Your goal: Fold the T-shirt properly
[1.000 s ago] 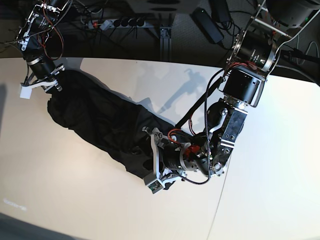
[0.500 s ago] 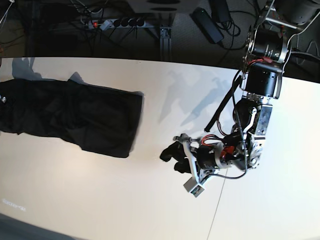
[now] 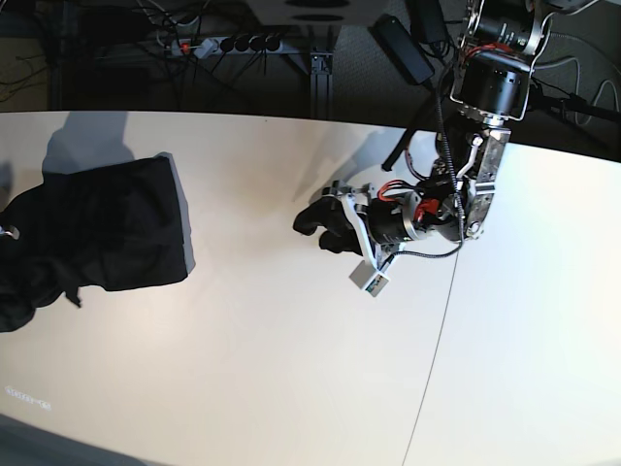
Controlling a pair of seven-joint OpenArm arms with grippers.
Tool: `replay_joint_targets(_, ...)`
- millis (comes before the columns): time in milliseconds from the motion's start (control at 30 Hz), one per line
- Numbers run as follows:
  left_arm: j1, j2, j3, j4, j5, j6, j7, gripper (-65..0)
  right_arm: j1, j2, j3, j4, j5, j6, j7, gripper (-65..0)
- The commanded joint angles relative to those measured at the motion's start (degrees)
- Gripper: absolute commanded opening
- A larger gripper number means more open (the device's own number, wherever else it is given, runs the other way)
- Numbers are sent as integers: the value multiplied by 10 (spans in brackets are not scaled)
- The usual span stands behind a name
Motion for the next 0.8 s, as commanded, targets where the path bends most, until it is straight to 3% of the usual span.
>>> replay_joint_targets(0, 7, 4, 2, 3, 13, -3, 20, -232, 6, 17, -10, 18, 4, 38, 14, -650)
replay_joint_targets(200, 35, 21, 2, 3, 13, -3, 16, -232, 6, 10, -112, 64, -24, 36, 15, -650)
replay_joint_targets(500, 41, 22, 3, 3, 15, -3, 12, -232, 5, -79, -152, 66, -38, 36, 19, -650)
replay_joint_targets(767, 40, 22, 3, 3, 15, -3, 12, -232, -10, -113, -204, 66, -58, 36, 35, -648)
